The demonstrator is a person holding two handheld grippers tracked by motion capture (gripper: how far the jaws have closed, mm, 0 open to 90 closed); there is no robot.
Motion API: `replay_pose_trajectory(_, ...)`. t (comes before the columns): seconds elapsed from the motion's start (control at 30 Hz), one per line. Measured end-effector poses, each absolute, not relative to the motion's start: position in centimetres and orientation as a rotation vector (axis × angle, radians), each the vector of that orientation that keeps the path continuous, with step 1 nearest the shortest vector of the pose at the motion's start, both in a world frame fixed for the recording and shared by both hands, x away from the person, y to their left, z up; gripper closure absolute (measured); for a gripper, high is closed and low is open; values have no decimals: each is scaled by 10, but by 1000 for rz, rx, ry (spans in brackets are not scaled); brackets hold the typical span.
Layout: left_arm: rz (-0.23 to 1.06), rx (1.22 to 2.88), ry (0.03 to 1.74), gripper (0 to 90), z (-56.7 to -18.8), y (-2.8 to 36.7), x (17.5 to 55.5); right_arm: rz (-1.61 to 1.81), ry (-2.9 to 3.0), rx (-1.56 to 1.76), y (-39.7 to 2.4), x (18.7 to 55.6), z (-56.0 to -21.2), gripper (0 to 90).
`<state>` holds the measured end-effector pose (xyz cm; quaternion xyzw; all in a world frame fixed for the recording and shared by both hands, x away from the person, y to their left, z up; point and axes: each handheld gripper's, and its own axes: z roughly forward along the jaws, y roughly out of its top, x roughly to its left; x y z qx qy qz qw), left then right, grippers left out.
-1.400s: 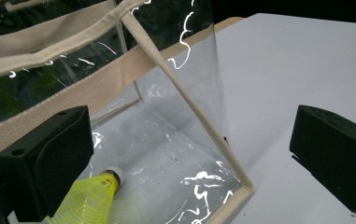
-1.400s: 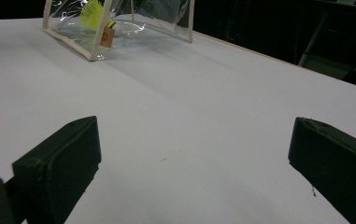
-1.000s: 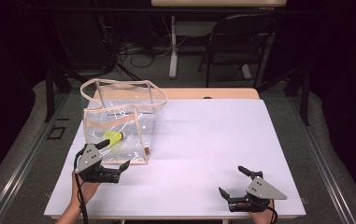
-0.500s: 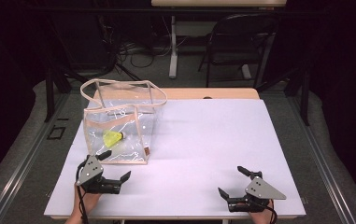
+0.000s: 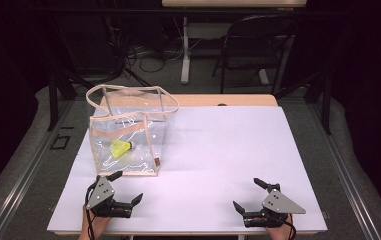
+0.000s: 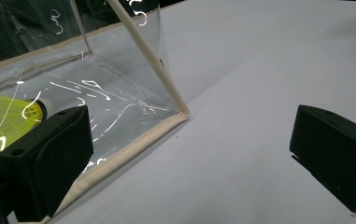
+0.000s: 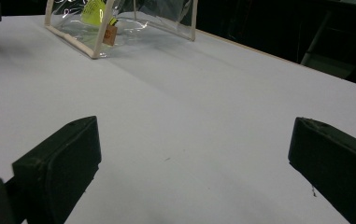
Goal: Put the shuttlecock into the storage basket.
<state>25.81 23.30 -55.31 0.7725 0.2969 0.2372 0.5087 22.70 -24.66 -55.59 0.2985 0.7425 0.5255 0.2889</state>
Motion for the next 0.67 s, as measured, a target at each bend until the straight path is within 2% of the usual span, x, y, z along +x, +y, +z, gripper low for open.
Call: replay_pose_trajectory(0.67, 555, 1850, 744, 0, -559, 238, 249, 1396, 1985, 793, -247, 227, -556, 20)
